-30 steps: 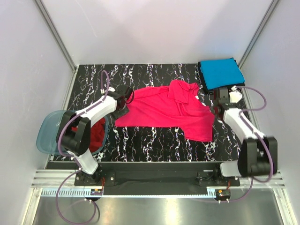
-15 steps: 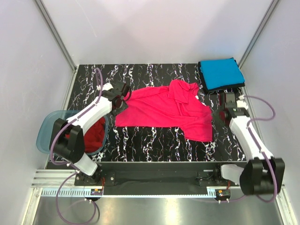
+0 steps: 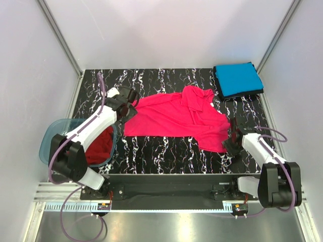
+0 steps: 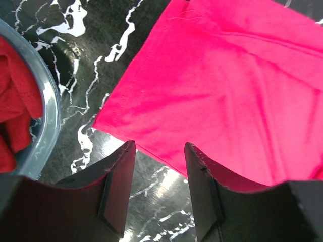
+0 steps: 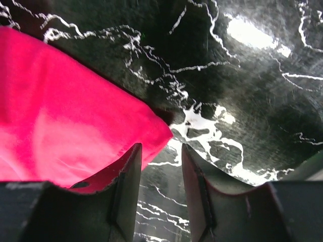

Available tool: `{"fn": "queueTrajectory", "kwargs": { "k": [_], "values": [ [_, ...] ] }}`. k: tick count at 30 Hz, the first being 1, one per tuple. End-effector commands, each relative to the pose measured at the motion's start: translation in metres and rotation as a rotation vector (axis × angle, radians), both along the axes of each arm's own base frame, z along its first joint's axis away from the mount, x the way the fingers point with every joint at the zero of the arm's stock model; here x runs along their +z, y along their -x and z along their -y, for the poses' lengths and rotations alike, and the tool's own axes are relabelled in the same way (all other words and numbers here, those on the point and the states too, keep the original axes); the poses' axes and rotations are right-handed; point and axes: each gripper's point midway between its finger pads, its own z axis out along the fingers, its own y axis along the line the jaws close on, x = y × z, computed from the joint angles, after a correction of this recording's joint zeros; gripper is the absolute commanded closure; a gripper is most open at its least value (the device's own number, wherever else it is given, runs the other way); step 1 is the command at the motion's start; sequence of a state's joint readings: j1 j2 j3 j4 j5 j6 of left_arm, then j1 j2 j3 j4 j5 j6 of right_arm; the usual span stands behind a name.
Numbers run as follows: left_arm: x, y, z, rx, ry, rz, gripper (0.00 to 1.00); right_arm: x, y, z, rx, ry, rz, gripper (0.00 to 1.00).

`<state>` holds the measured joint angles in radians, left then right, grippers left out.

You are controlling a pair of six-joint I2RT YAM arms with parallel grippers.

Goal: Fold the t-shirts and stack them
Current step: Flatten the tshirt out

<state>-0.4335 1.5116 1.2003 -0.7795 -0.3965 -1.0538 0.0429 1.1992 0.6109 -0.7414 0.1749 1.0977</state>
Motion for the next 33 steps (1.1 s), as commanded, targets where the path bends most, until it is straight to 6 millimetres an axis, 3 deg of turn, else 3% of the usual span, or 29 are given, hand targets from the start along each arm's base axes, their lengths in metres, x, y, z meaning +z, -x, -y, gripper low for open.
{"fn": "queueTrajectory", "kwargs": {
  "k": [1,8,11,12,13,14,16,18,22,25,28,33],
  "values": [
    [0.018,-0.003,0.008,0.026,0.085,0.063,0.52,-0.002,-0.008,0.012,-0.046,0.057,0.027,0.55],
    [0.049,-0.005,0.018,0.105,0.231,0.138,0.52,-0.003,-0.017,0.018,-0.077,0.079,0.158,0.56],
    [0.053,-0.005,0.016,0.136,0.242,0.152,0.52,-0.006,-0.016,0.02,-0.091,0.088,0.157,0.6],
    [0.053,-0.004,0.016,0.145,0.25,0.153,0.52,-0.007,-0.015,0.021,-0.095,0.092,0.155,0.64],
    [0.053,-0.004,0.016,0.176,0.272,0.152,0.52,-0.007,-0.015,0.023,-0.098,0.106,0.153,0.86],
    [0.047,0.001,0.016,0.192,0.289,0.126,0.52,-0.007,-0.016,0.024,-0.096,0.111,0.156,1.0],
    [0.042,0.004,0.02,0.268,0.356,0.099,0.53,-0.006,-0.017,0.027,-0.095,0.126,0.16,1.0],
    [0.031,0.016,0.02,0.349,0.384,0.026,0.56,0.005,-0.023,0.027,-0.079,0.131,0.184,1.0],
    [0.024,0.016,0.028,0.432,0.42,-0.011,0.56,0.045,-0.023,0.04,-0.118,0.195,0.271,1.0],
    [0.019,0.015,0.033,0.473,0.398,-0.013,0.52,0.09,-0.02,0.052,-0.152,0.244,0.427,1.0],
    [-0.009,0.032,0.031,0.543,0.369,-0.097,0.52,0.111,-0.017,0.057,-0.15,0.272,0.485,1.0],
    [-0.038,0.051,0.024,0.612,0.246,-0.173,0.53,0.114,-0.018,0.056,-0.13,0.275,0.465,1.0]
  ]
}}
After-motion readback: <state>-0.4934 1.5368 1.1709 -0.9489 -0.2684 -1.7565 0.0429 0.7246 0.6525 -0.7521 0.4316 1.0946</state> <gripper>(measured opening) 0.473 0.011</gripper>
